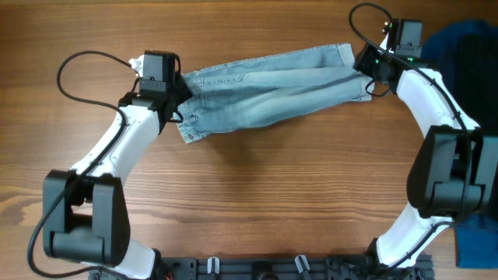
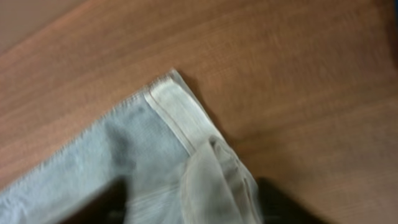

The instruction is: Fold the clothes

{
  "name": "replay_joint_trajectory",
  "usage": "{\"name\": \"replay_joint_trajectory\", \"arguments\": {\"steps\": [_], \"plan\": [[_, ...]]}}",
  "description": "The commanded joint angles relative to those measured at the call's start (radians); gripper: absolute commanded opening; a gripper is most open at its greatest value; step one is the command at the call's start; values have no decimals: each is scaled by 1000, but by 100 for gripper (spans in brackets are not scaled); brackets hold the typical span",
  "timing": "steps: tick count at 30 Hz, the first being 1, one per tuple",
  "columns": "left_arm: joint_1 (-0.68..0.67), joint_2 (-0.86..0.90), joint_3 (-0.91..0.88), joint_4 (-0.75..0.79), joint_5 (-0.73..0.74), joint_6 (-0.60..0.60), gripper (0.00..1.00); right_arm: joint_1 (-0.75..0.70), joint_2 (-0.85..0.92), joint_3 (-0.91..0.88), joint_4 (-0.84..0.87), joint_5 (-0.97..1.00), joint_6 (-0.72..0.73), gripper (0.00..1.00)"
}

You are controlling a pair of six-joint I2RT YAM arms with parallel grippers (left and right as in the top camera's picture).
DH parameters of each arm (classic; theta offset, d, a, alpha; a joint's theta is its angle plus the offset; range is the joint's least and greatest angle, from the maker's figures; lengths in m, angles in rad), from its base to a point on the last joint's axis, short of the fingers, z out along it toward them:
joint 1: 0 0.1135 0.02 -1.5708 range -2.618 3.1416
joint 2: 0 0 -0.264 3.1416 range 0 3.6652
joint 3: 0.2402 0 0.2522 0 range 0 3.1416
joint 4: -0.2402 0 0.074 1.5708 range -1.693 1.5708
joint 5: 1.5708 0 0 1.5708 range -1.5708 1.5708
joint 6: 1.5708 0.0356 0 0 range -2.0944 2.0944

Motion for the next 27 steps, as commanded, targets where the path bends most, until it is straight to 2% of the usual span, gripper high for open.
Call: {"name": "replay_joint_trajectory", "arguments": {"steps": [1,3,4,7,9,11,14,15,16,17,18,20,22,27], "plan": [[4,5,22,64,-13,61,58,22,29,27,73,-28,-61,97],[5,-14,28,90,-14,89,74,23,26,29,122,-103,-116,100],[5,-34,37,98,-13,109,78,23,19,31,145,-136,-139,100],[7,-79,69,98,-13,125,81,23,-6,43,146,-166,-168,99],[7,-114,96,98,-12,135,95,23,-29,59,117,-203,-195,99],[7,-138,108,97,-9,135,95,24,-56,79,65,-251,-217,99],[7,-177,108,52,7,135,70,24,-100,101,-50,-271,-216,90],[7,-181,108,25,32,135,58,24,-112,101,-86,-268,-215,85],[7,-181,108,-3,64,135,37,24,-120,101,-132,-268,-214,71],[7,-180,108,-30,99,135,22,24,-121,101,-158,-269,-212,58],[6,-171,107,-55,128,135,12,26,-121,100,-192,-272,-212,44],[5,-147,107,-87,176,135,6,35,-113,94,-245,-271,-218,24],[5,-109,107,-95,216,135,5,51,-104,86,-277,-272,-220,11],[5,19,107,-47,272,135,4,108,-67,86,-303,-265,-297,4]]}}
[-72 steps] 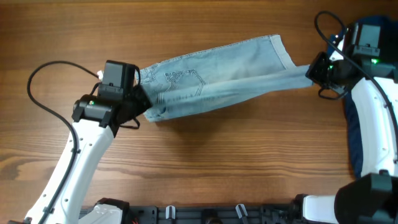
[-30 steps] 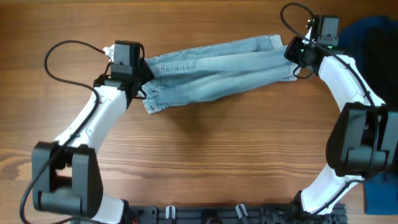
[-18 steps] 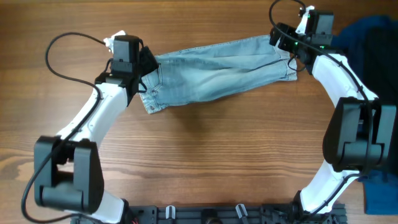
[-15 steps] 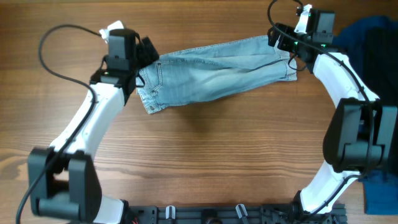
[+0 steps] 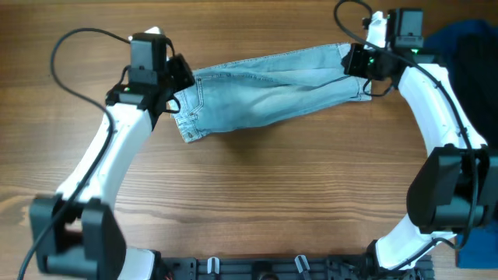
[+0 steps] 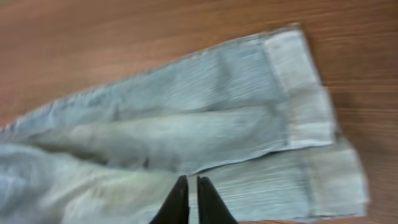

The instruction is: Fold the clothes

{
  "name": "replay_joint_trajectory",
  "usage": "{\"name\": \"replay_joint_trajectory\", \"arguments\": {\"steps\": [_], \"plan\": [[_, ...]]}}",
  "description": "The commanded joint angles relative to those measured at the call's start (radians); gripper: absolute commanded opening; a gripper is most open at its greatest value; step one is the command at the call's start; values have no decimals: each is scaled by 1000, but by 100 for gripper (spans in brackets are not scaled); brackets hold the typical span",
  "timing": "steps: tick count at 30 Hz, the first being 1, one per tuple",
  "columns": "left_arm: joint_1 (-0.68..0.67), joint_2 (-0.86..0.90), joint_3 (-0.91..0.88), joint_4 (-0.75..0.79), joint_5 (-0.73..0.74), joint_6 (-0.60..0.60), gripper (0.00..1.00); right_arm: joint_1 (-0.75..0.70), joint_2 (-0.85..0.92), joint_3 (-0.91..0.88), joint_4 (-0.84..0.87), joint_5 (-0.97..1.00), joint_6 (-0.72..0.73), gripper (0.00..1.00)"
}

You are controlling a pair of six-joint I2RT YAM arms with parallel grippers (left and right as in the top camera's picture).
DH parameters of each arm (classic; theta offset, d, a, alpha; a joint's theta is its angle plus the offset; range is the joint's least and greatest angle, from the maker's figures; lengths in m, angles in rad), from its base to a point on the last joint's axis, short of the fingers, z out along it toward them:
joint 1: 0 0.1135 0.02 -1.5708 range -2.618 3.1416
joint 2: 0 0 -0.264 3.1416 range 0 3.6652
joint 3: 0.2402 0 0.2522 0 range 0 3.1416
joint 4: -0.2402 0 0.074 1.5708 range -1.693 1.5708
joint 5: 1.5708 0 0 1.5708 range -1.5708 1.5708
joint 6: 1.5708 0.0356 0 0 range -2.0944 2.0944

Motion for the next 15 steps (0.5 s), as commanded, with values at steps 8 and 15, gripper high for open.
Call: {"name": "replay_joint_trajectory", "arguments": {"steps": [8,15], "plan": [[5,243,2,138,82,8,4,91,171,2,-54,76,-61,4],[5,307,2,240,-23,8,4,90,325,2,-114,109,-61,4]]}}
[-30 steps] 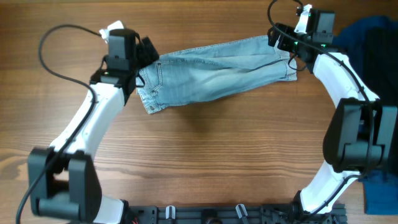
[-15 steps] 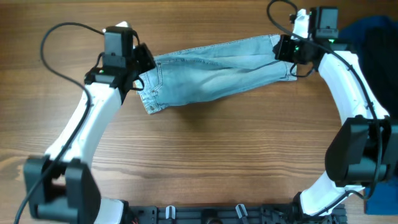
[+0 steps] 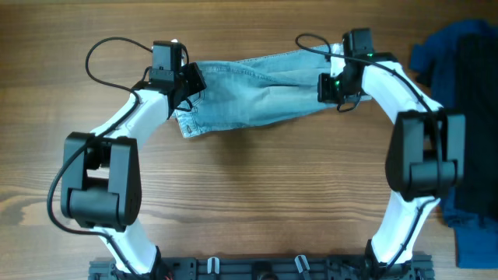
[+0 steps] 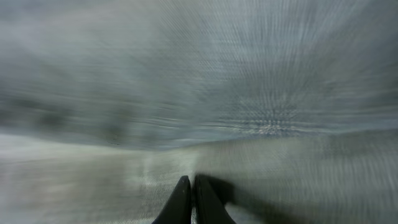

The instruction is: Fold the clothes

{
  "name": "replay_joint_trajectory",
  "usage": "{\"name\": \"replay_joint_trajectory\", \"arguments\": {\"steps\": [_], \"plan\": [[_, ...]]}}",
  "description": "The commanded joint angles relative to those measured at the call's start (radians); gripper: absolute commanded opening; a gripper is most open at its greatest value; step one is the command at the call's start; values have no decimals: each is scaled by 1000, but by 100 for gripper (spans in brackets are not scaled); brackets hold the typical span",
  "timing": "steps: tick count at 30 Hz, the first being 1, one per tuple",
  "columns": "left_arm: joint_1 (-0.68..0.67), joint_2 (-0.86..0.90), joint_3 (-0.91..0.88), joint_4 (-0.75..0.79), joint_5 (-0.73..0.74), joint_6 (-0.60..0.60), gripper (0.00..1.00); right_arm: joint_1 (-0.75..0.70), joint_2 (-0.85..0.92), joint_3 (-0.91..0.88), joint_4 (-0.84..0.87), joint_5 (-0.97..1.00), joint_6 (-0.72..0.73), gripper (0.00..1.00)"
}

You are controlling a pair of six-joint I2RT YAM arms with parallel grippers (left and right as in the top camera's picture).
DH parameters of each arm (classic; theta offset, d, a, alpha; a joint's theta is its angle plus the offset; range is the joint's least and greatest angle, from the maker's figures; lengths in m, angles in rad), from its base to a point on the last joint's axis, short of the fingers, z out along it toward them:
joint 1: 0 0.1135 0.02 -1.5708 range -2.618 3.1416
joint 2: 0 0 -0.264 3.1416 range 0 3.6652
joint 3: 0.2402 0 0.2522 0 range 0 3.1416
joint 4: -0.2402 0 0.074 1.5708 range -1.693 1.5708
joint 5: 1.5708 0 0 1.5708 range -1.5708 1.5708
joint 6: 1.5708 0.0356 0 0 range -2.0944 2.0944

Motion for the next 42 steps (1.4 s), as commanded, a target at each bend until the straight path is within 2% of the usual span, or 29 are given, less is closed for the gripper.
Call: {"name": "replay_joint_trajectory", "arguments": {"steps": [1,6,17,26,31,42], "plan": [[5,34,2,29,-94,8,4,0,82,2,-26,37,-20,4],[5,38,3,36,-123,9,4,0,95,4,-27,36,-18,4],[5,-119,3,28,-122,5,7,0,-57,18,-5,32,-5,4],[5,-87,3,-22,-132,5,11,2,-36,6,60,32,11,5],[5,-51,3,-21,-204,6,11,2,-36,6,90,32,36,6],[13,62,3,90,-205,5,9,4,-36,5,78,33,61,6]]}}
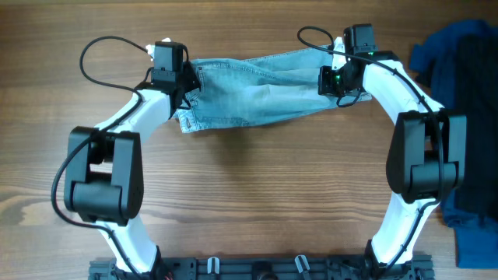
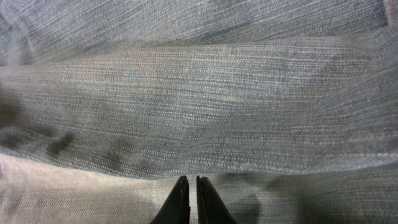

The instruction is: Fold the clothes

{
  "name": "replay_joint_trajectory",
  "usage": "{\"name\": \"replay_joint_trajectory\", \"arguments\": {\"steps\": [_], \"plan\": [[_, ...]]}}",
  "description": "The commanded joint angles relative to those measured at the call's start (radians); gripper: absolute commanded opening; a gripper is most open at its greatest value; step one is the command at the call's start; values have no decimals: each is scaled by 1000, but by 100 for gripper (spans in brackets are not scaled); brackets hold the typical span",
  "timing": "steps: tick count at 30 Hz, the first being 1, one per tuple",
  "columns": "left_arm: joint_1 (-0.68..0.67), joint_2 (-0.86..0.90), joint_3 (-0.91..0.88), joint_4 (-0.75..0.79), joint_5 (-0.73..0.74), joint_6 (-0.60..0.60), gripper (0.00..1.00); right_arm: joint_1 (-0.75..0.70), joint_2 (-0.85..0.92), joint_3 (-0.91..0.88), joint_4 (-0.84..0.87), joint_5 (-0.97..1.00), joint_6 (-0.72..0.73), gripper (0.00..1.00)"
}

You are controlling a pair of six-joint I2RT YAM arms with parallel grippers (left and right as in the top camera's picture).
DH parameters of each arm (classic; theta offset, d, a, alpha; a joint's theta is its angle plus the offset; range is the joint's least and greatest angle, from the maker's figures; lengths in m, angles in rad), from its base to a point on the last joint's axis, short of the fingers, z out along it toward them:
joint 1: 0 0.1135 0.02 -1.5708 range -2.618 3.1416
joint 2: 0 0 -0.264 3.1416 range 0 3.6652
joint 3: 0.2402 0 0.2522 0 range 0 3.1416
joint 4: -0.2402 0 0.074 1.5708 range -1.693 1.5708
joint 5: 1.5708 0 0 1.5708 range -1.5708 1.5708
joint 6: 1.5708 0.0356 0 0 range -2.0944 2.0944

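Observation:
Light-blue jeans point(image 1: 257, 89) lie stretched crosswise on the far part of the wooden table, waist to the left. My left gripper point(image 1: 185, 80) rests at the waistband; its fingers are hidden under the wrist. Over the leg end sits my right gripper point(image 1: 330, 81), and the hems are hidden beneath it. In the right wrist view denim point(image 2: 199, 93) fills the frame. There my right gripper point(image 2: 192, 180) is shut, its tips down in a fold of the cloth with only a thin slit between them.
A heap of dark-blue clothes point(image 1: 459, 47) lies at the table's right edge. A blue cloth point(image 1: 476, 241) sits at the near right corner. The arms' mounting rail point(image 1: 257, 268) runs along the front edge.
Almost nothing has moved. Both arms and the jeans stand nearly where they were; the right wrist view, blurred before, is now sharp and still shows denim close up.
At first the jeans lay long, my right gripper at the hems on the far right and my left at the waist. Then the right gripper was shut over the lower leg. Later it stood further left, and the jeans looked shorter, as now.

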Motion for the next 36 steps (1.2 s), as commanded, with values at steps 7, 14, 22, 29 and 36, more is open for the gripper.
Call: {"name": "replay_joint_trajectory", "arguments": {"steps": [7,14,22,29,36], "plan": [[13,23,2,55,-20,5,7,5,5,-9,92,17,22,6],[13,23,2,55,-21,5,8,5,57,-9,192,18,21,6],[13,24,2,-3,-33,9,11,5,72,-9,382,37,26,15],[13,24,2,-70,-73,9,8,5,112,-9,463,120,29,18],[13,23,2,-56,-151,11,18,5,192,-9,562,124,26,29]]}}
